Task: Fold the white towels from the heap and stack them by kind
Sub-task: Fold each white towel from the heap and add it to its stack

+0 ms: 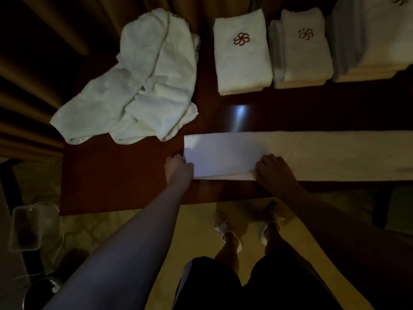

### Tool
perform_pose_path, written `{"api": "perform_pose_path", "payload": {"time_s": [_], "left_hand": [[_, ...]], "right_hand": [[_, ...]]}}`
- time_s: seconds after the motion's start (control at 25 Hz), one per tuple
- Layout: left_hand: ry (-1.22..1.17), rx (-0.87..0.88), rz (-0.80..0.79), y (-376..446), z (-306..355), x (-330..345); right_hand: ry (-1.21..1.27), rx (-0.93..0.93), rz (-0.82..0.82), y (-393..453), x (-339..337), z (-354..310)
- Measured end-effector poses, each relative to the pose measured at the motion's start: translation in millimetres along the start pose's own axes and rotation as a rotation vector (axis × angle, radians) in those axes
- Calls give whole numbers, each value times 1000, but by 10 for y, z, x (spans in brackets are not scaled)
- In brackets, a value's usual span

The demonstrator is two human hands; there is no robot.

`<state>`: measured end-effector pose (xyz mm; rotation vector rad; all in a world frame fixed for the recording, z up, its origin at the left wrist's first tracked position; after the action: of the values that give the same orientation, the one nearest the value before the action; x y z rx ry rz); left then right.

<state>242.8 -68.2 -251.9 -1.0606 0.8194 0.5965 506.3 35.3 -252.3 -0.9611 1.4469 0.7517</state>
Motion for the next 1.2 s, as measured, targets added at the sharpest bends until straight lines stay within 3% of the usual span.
{"api": "perform_pose_path", "payload": {"time_s": [0.2, 0.4, 0.52, 0.68, 0.84, 1.0, 1.12, 1.2], "left_hand": [[30, 34, 58, -71, 65, 8], [6, -56, -24, 44, 90, 98], [-42, -76, -120, 129, 85, 102], [-99, -60, -166, 91, 92, 38], [-330, -112, -296, 53, 82, -121], [-658, -113, -358, -15, 105, -367], [-711, 10, -390, -186, 311, -547], [-736, 103, -419, -356, 475, -614]], "right_hand": [[147, 60, 0, 25, 60, -19], [626, 470, 241, 308, -103, -245], [756, 666, 154, 479, -64, -341], [752, 708, -76, 638, -52, -422], [875, 689, -189, 709, -64, -443], [1057, 705, -145, 752, -200, -447], [1226, 762, -135, 762, -367, -534], [1517, 829, -53, 788, -569, -641]]}}
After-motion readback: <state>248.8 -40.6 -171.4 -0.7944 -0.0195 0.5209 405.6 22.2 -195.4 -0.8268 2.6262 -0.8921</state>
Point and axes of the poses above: each hand's wrist, its own y-axis towards the middle knuckle, its own x-axis out of the palm, z = x × y, the point moved 3 cm from there along y, towards the middle knuckle, and after that the axes turned 11 degrees about -x, right-handed, at the moved point
